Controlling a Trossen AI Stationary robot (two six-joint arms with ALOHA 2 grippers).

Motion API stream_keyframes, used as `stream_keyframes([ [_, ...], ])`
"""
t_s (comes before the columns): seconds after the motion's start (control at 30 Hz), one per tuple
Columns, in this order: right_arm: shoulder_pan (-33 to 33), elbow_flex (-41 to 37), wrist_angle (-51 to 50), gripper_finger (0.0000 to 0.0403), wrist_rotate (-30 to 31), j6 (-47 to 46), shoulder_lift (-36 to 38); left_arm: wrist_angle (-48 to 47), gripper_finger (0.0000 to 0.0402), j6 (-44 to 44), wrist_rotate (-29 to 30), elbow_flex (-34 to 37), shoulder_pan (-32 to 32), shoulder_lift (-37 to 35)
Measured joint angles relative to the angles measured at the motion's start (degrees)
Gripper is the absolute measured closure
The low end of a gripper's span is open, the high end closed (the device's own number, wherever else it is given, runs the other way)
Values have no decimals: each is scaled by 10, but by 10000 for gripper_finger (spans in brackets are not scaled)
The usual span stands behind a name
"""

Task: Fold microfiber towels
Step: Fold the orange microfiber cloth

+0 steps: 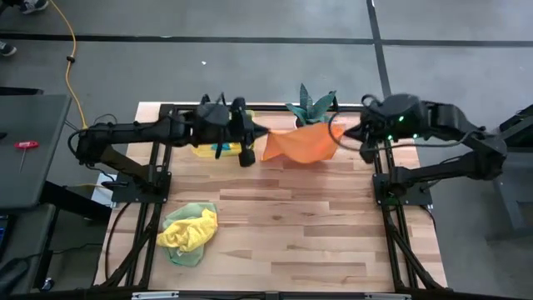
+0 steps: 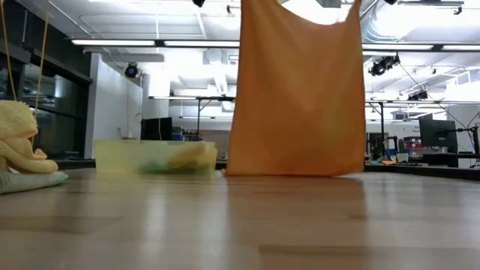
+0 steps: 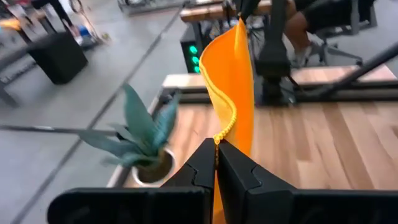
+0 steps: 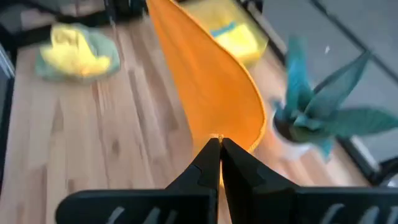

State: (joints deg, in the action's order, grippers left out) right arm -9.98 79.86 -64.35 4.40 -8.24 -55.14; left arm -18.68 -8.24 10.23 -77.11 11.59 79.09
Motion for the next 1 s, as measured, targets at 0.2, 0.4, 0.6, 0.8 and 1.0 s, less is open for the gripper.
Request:
stream_keyframes([
  [0.2, 96, -107, 29, 403, 14, -103, 0, 31, 401, 75, 7, 80, -59, 0],
  [0.4, 199, -219, 125, 403, 14, -229, 0, 49, 401, 221, 7, 162, -132, 1],
  [0.6, 292, -324, 238, 403, 10, -368, -1, 132, 402, 384, -10, 243, -212, 26],
  [0.8, 365, -388, 409, 403, -52, -477, -14, 92, 402, 517, -62, 253, -228, 30],
  [1.0, 412, -364, 432, 403, -125, -509, -49, 78, 402, 539, -224, 253, -199, 16],
])
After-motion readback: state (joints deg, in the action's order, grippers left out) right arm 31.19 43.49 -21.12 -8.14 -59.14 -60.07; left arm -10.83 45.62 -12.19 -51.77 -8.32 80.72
